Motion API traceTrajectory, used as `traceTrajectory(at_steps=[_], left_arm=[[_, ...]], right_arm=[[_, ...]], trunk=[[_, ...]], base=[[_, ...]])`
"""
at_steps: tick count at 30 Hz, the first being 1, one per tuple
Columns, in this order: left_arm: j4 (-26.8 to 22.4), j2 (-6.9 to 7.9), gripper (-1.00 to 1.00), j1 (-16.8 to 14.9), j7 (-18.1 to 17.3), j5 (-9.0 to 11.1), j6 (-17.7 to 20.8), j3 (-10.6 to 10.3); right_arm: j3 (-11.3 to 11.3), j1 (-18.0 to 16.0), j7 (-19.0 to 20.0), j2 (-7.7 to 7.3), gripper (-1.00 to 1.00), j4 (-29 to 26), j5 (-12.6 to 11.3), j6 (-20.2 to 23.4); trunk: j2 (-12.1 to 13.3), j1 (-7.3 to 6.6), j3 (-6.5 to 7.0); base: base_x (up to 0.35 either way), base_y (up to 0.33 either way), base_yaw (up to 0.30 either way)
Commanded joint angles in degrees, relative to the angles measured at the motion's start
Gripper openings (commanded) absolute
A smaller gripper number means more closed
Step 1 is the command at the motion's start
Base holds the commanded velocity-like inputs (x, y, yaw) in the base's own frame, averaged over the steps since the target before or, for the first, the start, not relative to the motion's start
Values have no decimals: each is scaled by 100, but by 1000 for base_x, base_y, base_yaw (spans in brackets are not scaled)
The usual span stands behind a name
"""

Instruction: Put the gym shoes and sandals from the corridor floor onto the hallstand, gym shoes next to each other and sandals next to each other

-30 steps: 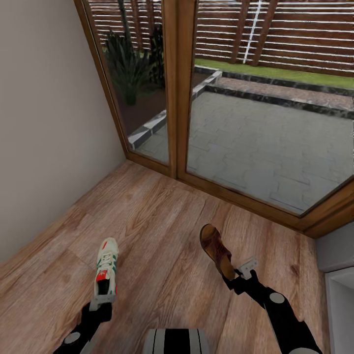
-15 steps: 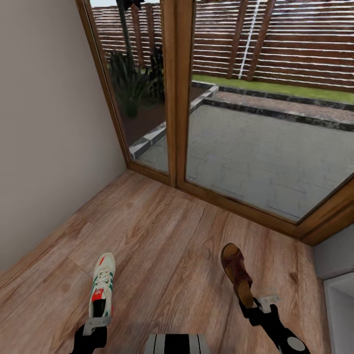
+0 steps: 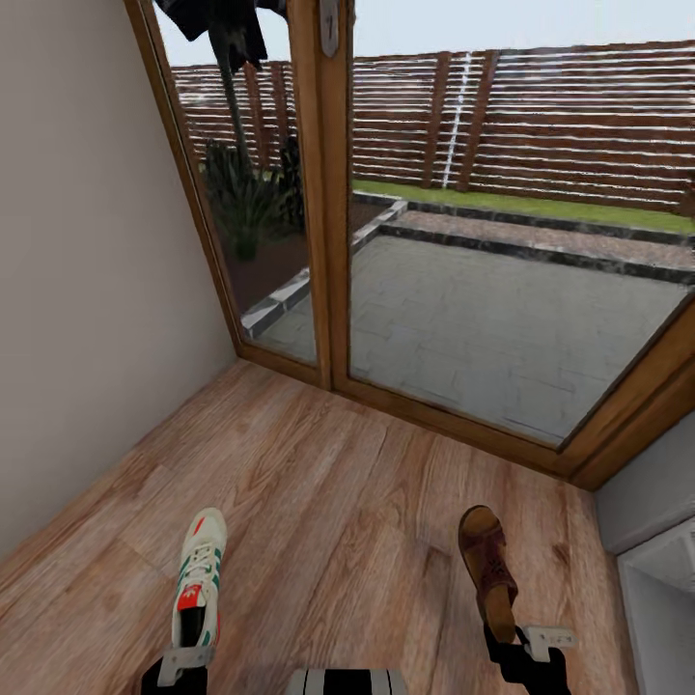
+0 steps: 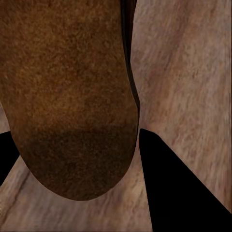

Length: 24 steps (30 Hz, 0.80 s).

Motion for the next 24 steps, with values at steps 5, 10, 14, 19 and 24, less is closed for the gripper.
traceTrajectory(at_steps=[5,10,14,19,24], left_arm=[[4,-6,-100,26,-53,-34,-30,50],[12,-14,-100,36,-54,-38,-84,50],[13,-15,-100,37,-47,-27,-125,50],[13,-15,-100,37,-49,-23,-129,50],[13,-15,-100,37,-49,-23,-129,50]], right_arm=[[-65,-5,-74,5,-100,359,29,-293],[-68,-5,-98,-2,-100,577,39,-486],[-68,-5,-100,1,-100,609,41,-497],[-68,-5,-100,-1,-100,616,41,-498],[-73,-5,-100,1,-100,617,34,-498]], trunk=[[6,-14,150],[167,-104,287],[328,-192,392],[528,-302,518],[729,-412,619]], base=[[0,0,-130],[0,0,-130],[0,0,-130],[0,0,-106],[0,0,-28]])
